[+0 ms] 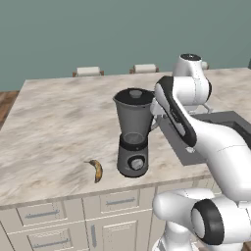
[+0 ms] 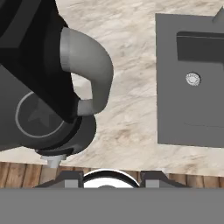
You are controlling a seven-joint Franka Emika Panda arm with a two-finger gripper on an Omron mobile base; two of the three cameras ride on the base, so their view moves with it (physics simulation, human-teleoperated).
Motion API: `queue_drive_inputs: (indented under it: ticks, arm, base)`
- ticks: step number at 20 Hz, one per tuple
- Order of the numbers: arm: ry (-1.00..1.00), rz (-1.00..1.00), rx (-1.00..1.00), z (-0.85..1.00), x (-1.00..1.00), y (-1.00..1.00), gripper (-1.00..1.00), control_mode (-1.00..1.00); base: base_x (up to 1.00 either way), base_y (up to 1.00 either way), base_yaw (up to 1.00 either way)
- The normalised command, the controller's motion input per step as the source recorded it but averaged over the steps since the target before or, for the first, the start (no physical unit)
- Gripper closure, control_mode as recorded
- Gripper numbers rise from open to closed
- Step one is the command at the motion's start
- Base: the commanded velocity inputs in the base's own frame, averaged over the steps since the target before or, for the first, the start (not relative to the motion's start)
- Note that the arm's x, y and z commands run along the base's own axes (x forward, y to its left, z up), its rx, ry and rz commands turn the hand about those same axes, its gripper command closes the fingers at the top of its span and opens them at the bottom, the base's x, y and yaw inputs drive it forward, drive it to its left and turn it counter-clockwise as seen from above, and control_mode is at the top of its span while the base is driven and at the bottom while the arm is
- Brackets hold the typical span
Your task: Open the blender lid, put the banana in the blender, close the lid, and start the blender.
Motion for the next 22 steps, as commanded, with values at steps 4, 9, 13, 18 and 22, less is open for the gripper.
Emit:
queue_drive_inputs:
  ticks: [4,9,13,18,22]
  arm:
    - [0.00,0.00,0.00,0.00,0.00,0.00,-1.00,-1.00]
    - [-0.18,-0.09,-0.07,0.54,-0.10,0.78,-1.00,-1.00]
    - [-0.36,0.00,0.00,1.00,-0.26,0.28,-1.00,-1.00]
    - [-0.18,0.00,0.00,0.65,-0.04,0.23,-1.00,-1.00]
    - [0.02,0.00,0.00,0.14,0.16,0.35,-1.00,-1.00]
  base:
    - [0.00,0.00,0.00]
    - [0.00,0.00,0.00]
    - [0.00,0.00,0.00]
    - [0.00,0.00,0.00]
    - [0.00,0.00,0.00]
